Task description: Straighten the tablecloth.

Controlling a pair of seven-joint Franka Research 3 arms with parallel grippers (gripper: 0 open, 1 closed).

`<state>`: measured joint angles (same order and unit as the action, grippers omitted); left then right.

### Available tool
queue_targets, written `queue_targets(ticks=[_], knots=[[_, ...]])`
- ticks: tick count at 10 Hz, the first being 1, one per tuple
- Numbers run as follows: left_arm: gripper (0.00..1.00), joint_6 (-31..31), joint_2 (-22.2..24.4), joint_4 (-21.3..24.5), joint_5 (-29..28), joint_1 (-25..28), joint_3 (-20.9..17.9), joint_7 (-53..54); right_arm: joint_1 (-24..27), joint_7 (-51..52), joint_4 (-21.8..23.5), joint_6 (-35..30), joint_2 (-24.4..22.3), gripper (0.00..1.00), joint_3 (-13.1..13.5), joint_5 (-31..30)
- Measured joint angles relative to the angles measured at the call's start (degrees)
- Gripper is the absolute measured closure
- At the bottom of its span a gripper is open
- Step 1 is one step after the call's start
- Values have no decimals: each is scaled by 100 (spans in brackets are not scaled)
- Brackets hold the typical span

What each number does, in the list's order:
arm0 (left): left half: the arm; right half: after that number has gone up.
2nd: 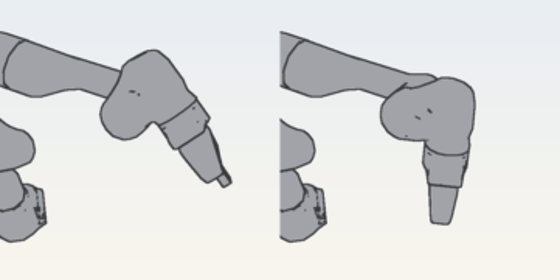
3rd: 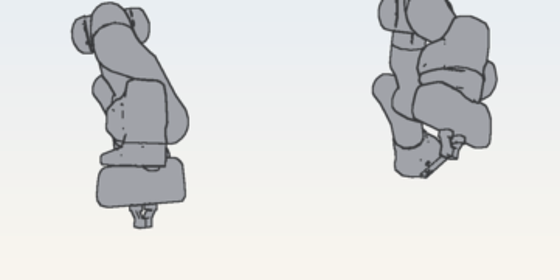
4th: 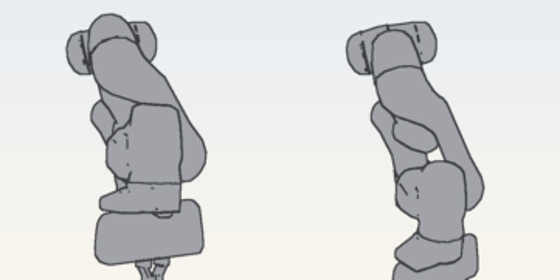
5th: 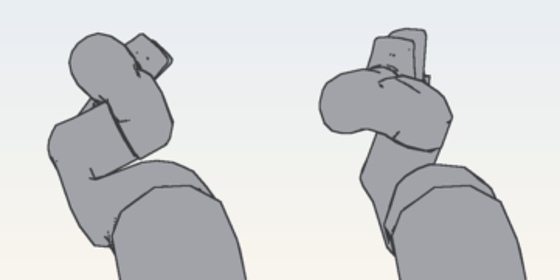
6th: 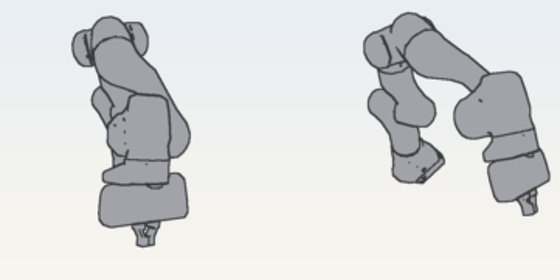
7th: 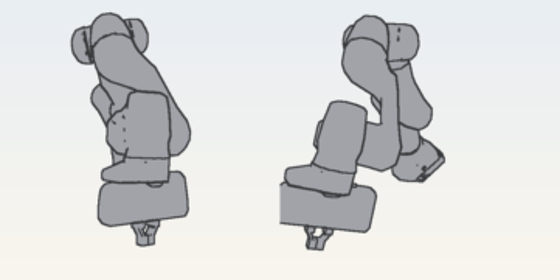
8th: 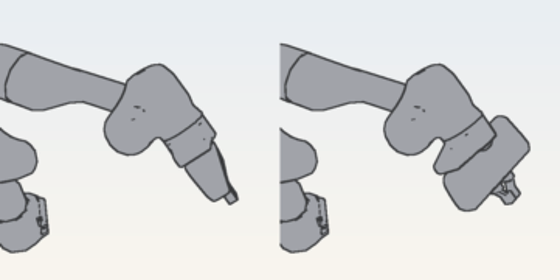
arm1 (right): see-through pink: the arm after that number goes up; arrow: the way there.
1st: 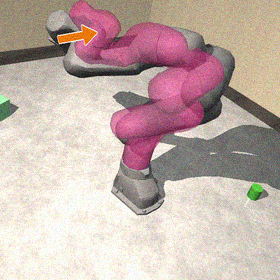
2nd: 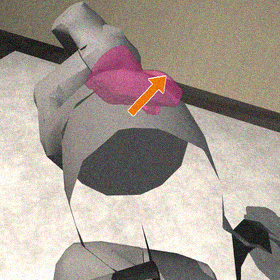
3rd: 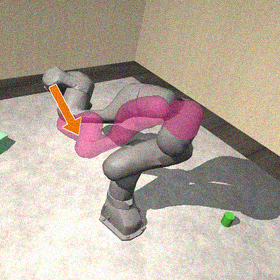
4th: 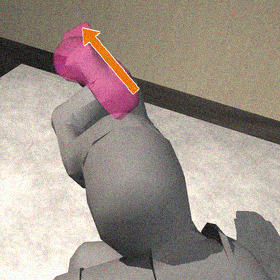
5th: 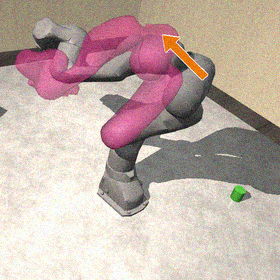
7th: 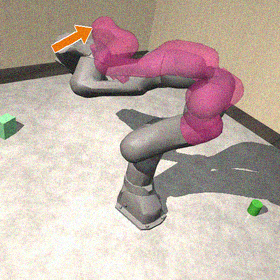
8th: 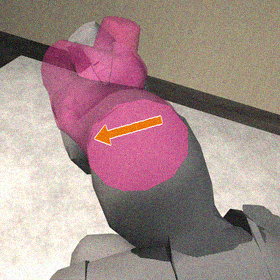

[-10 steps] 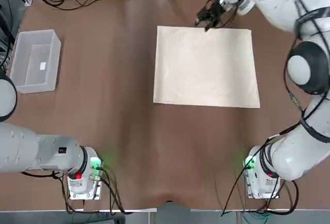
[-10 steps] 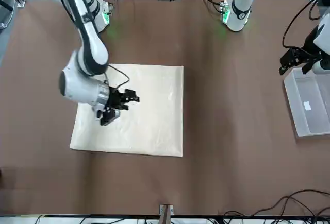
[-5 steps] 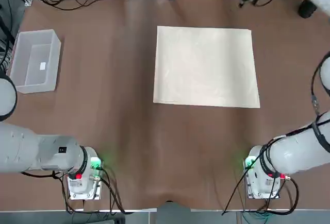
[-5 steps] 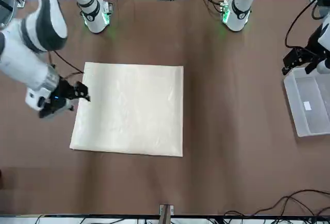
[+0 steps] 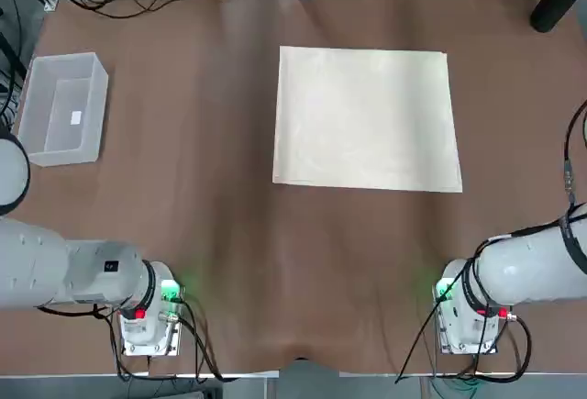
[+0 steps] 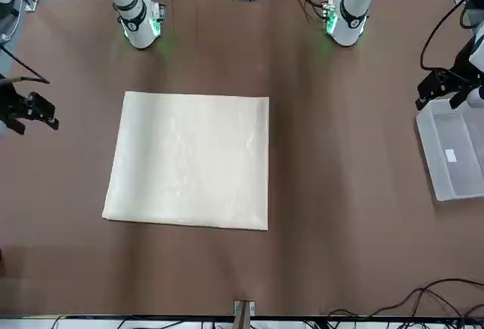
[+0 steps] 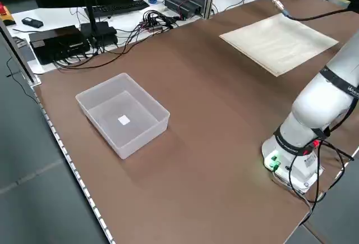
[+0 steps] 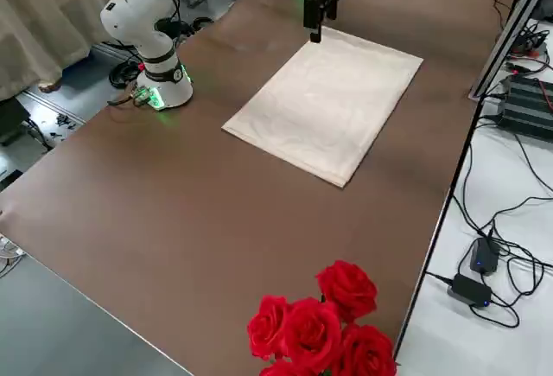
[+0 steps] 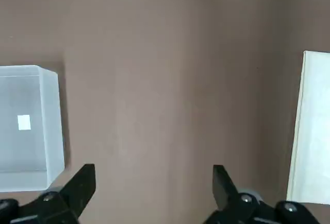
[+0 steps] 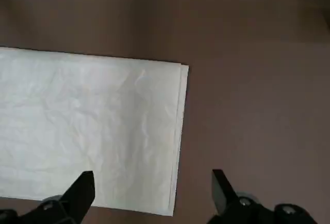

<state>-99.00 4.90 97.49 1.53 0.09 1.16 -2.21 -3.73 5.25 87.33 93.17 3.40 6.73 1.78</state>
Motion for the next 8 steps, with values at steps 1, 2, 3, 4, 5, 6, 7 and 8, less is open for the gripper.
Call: queue_targets(ticks=[1, 2, 3, 4, 5, 6, 7, 8], knots=[[0, 0, 0, -1, 0, -1, 1, 0, -2, -93, 6, -68, -111, 0, 0, -6], [0, 0, 0, -1, 0, -1, 2, 0, -3, -134, 21, -153, -223, 0, 0, -10], [0, 0, 0, -1, 0, -1, 2, 0, -3, -152, 37, -223, -292, 0, 0, -18], [0, 0, 0, -1, 0, -1, 2, 0, -4, -166, 44, -229, -308, 0, 0, -79], [0, 0, 0, -1, 0, 0, 2, 0, -3, -174, 52, -226, -306, 0, 3, -136], [0, 0, 0, -3, 0, 0, 2, 0, -3, -183, 61, -226, -306, 0, 3, -165], [0, 0, 0, -12, 0, 0, 2, 1, -3, -204, 68, -227, -306, 0, 3, -177], [0, 0, 0, -30, 0, 8, 1, 16, -3, -261, 69, -229, -306, 0, 5, -181]])
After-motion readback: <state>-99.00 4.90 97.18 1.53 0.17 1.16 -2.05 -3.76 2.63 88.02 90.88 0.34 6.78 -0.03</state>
